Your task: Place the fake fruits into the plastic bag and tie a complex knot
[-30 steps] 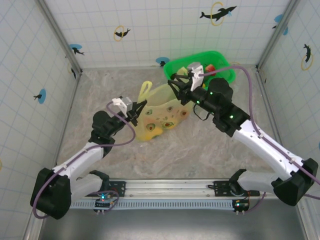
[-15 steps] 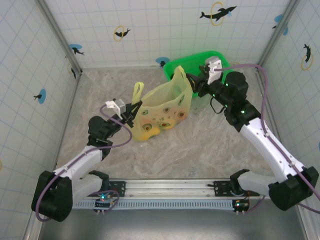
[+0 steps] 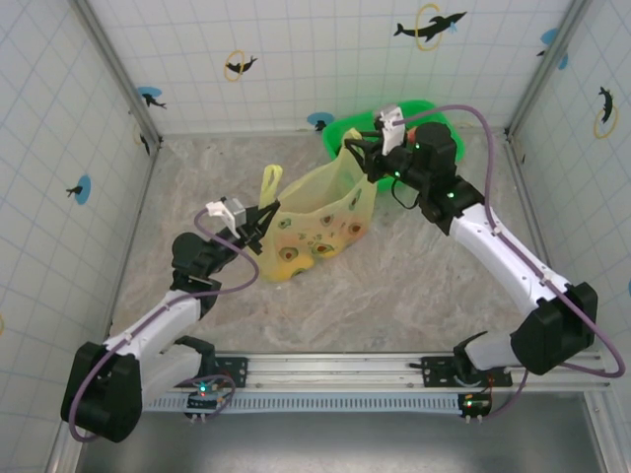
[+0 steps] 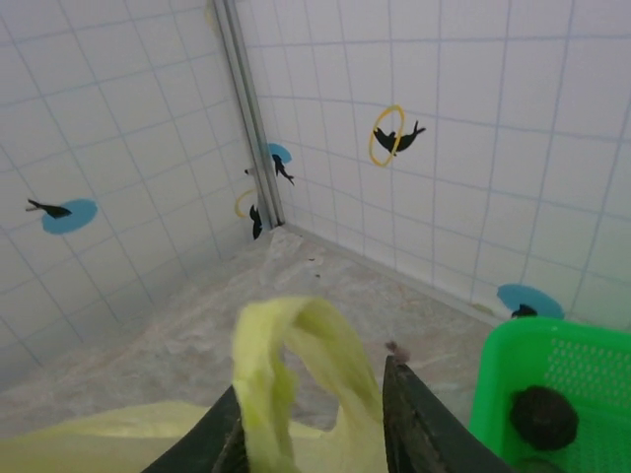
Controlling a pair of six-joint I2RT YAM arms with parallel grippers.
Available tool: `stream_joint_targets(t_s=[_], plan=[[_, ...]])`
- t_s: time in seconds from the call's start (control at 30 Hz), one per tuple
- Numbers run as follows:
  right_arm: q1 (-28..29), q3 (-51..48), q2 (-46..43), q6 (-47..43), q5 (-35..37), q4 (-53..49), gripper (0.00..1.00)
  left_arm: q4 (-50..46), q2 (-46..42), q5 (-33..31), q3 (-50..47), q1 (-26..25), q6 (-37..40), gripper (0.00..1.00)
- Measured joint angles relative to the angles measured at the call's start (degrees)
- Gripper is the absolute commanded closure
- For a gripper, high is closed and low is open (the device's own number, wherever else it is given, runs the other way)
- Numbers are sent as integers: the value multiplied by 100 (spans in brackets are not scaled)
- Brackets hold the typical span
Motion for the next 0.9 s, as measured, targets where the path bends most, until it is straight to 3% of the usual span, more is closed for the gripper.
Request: stream_joint_targets(t_s=[0.1,0.47,0.73,0.83,0.9], plan=[[87,160,42,22,188,-9,100,-2,-42,-4,-2,0,7,100],[1071,503,-310,-262,2015,-857,100,-39,-372,-483,-92,155,168,100],[1130,501,-824,-367,2682,-1211,100,151,-229,-610,-92,291,127,100],[1130,474,-861,-417,2575,-1257,86,284,-20,-501,-92,345,-7,100],[1130,262,-942,-516,2463,-1180,68,417,125,-415,-94,380,-140,100]])
